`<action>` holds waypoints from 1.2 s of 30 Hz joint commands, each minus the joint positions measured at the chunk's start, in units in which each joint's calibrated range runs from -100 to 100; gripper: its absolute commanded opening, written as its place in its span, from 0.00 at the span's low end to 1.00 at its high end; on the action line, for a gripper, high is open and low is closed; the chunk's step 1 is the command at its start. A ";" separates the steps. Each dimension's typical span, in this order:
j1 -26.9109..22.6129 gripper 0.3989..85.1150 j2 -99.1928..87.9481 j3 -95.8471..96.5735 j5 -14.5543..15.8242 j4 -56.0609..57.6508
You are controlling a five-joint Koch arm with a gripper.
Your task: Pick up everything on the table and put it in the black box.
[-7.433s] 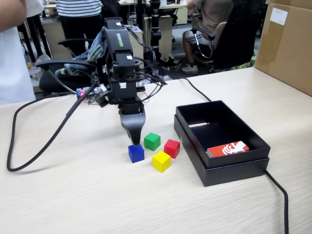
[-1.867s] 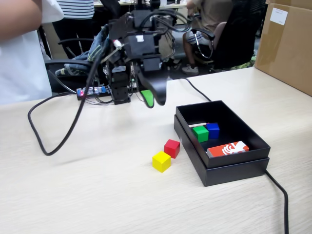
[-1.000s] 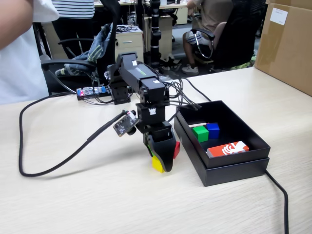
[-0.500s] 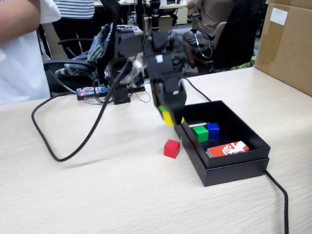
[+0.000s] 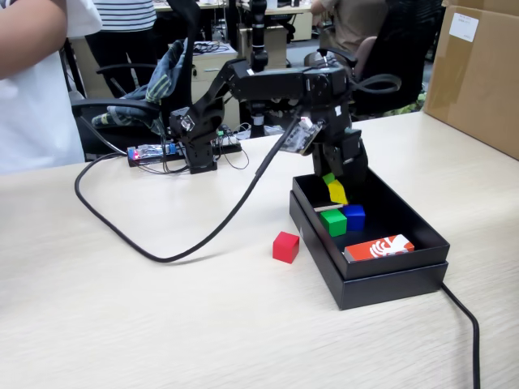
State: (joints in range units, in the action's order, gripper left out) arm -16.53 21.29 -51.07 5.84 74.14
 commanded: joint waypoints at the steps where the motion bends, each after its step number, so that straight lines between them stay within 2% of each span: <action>1: 0.10 0.16 -1.73 -2.51 0.54 0.46; 12: 0.05 0.20 -1.50 -2.24 0.73 1.41; 22: -2.05 0.20 10.09 -14.20 1.86 1.41; 23: -2.05 0.21 10.89 -15.38 1.90 1.33; 25: -2.15 0.37 11.12 -14.57 1.90 1.41; 27: -2.10 0.46 10.32 -13.03 1.90 1.76; 31: -1.90 0.49 5.61 -12.75 1.90 4.00; 36: -0.20 0.49 -15.04 -8.58 1.66 4.44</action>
State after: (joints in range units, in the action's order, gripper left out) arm -17.85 22.59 -58.92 7.79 77.39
